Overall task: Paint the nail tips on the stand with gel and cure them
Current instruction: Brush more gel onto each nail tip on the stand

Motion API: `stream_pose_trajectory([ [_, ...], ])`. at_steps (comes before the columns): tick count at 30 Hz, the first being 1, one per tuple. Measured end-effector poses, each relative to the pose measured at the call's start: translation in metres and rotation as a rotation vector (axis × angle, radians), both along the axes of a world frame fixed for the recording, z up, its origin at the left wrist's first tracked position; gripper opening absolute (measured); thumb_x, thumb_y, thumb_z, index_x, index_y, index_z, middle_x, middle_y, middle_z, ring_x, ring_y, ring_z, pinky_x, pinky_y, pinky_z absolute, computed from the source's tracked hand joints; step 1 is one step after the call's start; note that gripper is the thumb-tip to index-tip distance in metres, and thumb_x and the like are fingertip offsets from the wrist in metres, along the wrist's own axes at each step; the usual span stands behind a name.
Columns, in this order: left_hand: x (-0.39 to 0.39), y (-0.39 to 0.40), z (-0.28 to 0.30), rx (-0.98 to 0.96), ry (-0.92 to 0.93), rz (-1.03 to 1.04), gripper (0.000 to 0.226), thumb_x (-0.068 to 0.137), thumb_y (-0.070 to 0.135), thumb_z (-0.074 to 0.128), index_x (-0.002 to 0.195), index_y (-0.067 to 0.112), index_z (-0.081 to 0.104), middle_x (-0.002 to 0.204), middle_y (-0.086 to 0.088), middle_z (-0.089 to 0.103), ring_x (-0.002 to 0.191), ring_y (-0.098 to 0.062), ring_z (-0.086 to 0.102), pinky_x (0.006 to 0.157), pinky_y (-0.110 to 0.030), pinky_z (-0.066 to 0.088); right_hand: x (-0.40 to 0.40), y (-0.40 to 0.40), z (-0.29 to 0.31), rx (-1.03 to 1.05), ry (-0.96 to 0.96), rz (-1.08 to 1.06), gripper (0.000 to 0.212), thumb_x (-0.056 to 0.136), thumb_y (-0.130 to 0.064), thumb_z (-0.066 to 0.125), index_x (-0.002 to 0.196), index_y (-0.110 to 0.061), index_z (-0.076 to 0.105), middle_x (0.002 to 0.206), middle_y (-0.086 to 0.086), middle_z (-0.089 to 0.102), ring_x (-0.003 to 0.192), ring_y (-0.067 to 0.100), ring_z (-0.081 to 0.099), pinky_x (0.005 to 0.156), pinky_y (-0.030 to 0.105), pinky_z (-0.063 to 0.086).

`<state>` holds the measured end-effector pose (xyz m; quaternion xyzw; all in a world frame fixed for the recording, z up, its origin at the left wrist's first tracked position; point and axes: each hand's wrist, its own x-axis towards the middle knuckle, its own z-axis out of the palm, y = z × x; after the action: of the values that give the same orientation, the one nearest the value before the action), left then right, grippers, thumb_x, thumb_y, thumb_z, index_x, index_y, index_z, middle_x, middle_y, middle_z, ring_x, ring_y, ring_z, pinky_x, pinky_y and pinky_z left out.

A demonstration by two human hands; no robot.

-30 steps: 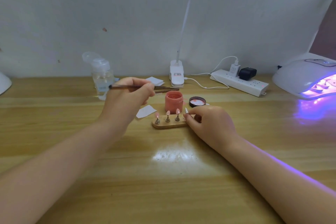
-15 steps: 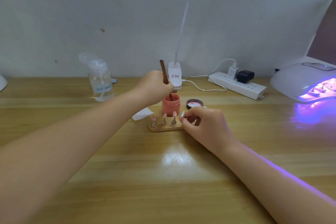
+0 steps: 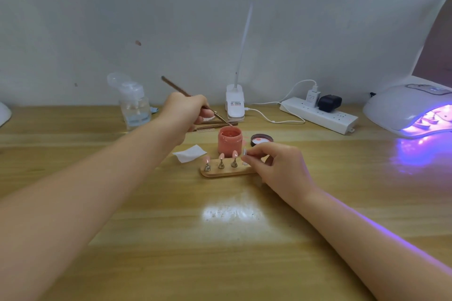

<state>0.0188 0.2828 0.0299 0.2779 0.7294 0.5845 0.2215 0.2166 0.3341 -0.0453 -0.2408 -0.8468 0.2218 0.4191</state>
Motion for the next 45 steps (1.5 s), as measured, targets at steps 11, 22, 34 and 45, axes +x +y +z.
stream_pose_trajectory([
  [11,-0.009,-0.017,-0.018,0.037,-0.334,-0.008,0.021,0.094,0.017,0.051,0.077,0.013,0.063,0.056,0.007,0.068,0.052,-0.006,0.047,0.047,-0.018,0.036,-0.001,-0.005,0.002,-0.097,0.028,0.006,0.011,0.081,-0.006,0.074,0.085,-0.016,0.076,0.074,-0.010,0.067,0.058,-0.008,0.055,0.059,0.007,0.039],
  [22,0.023,-0.066,-0.026,0.433,-0.160,-0.218,0.021,0.093,0.009,0.054,0.089,0.015,0.074,0.081,-0.004,0.075,0.065,-0.008,0.062,0.059,-0.017,0.051,-0.001,-0.005,0.002,-0.116,0.036,-0.009,0.015,0.082,-0.012,0.074,0.081,-0.026,0.072,0.074,-0.010,0.069,0.058,0.001,0.055,0.060,0.011,0.041],
  [34,0.066,-0.093,-0.062,0.457,0.529,-0.307,0.018,0.088,0.012,0.056,0.100,0.011,0.070,0.088,0.006,0.075,0.084,-0.007,0.070,0.071,-0.018,0.053,0.000,-0.006,0.003,-0.124,0.068,-0.027,0.007,0.082,-0.012,0.075,0.086,-0.017,0.076,0.075,-0.011,0.068,0.061,-0.009,0.056,0.058,0.008,0.041],
  [45,0.067,-0.095,-0.065,0.423,0.589,-0.287,0.019,0.089,0.014,0.055,0.102,0.016,0.069,0.091,0.008,0.074,0.090,-0.010,0.070,0.078,-0.031,0.055,0.000,-0.007,0.003,-0.142,0.066,-0.024,0.012,0.082,-0.013,0.074,0.082,-0.024,0.072,0.076,-0.014,0.068,0.062,-0.008,0.056,0.059,0.011,0.042],
])
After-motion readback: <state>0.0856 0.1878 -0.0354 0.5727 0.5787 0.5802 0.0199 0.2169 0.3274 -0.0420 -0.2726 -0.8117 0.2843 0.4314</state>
